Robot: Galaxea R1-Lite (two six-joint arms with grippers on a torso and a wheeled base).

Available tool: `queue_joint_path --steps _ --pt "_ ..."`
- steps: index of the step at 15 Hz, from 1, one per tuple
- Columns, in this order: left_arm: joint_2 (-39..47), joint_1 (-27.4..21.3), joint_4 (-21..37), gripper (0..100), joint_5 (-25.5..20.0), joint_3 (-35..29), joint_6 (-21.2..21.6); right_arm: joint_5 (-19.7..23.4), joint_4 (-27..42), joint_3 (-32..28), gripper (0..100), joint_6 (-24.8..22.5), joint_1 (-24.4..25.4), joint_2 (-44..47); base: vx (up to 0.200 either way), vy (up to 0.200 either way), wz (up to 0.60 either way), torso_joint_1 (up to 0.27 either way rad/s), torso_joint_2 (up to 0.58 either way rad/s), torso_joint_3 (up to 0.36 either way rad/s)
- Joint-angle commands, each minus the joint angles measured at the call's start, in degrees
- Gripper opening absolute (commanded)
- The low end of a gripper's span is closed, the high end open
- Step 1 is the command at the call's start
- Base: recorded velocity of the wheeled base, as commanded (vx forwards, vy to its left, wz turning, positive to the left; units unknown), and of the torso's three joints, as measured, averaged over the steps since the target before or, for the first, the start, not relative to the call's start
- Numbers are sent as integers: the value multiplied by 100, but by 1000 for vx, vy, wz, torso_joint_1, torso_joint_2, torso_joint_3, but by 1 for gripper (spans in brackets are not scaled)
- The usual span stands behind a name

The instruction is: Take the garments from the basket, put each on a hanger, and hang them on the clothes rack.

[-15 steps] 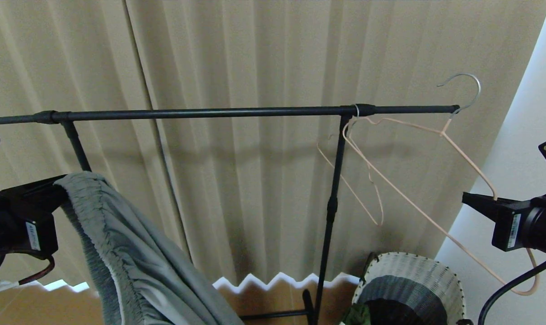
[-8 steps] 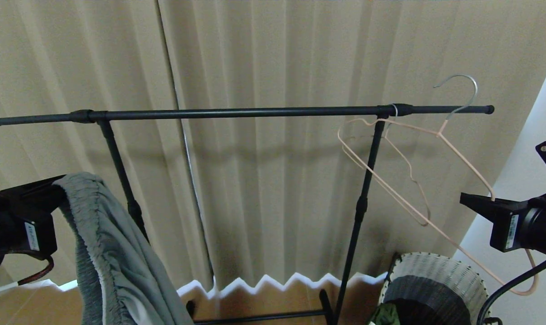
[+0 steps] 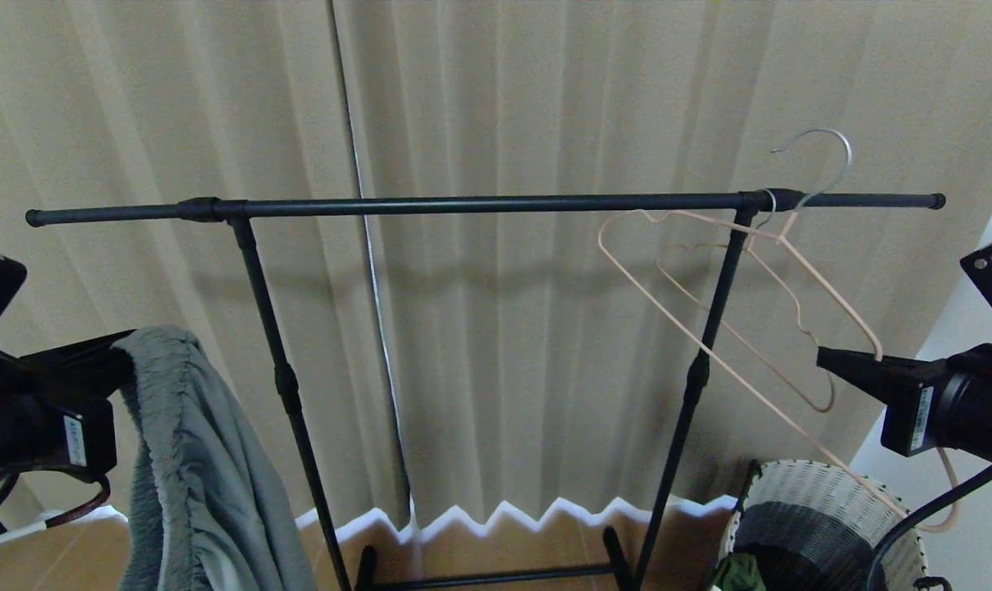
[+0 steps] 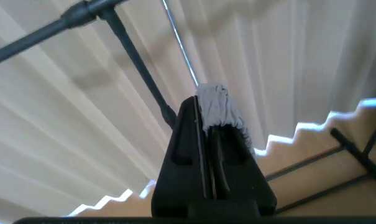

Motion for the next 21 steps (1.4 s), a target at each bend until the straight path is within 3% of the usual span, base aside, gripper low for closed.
queue_joint_path --steps 1,3,5,8,9,13,17,21 --pt "119 -1 -1 0 2 -18 133 156 3 -202 0 -7 109 117 0 0 0 0 0 0" --pt "259 -1 -1 0 2 -123 282 209 3 -308 0 -7 223 143 0 0 0 0 0 0" --pt "523 -80 -1 0 37 -387 317 262 3 -343 0 19 662 284 0 0 0 0 0 0" --pt "954 -264 26 0 90 -818 133 314 3 -281 0 151 1049 336 0 0 0 0 0 0" --pt "1543 -440 52 0 283 -1319 -96 323 -5 -229 0 529 1585 319 0 0 0 0 0 0" --pt "2729 -721 52 0 1452 -2488 -667 420 -5 -211 0 845 2499 345 0 0 0 0 0 0" --pt "3256 -748 61 0 1865 -3314 -922 736 -5 -246 0 863 2825 372 0 0 0 0 0 0" --pt "3256 -1126 52 0 1874 -3331 -931 833 -14 -273 0 836 2833 662 0 0 0 0 0 0"
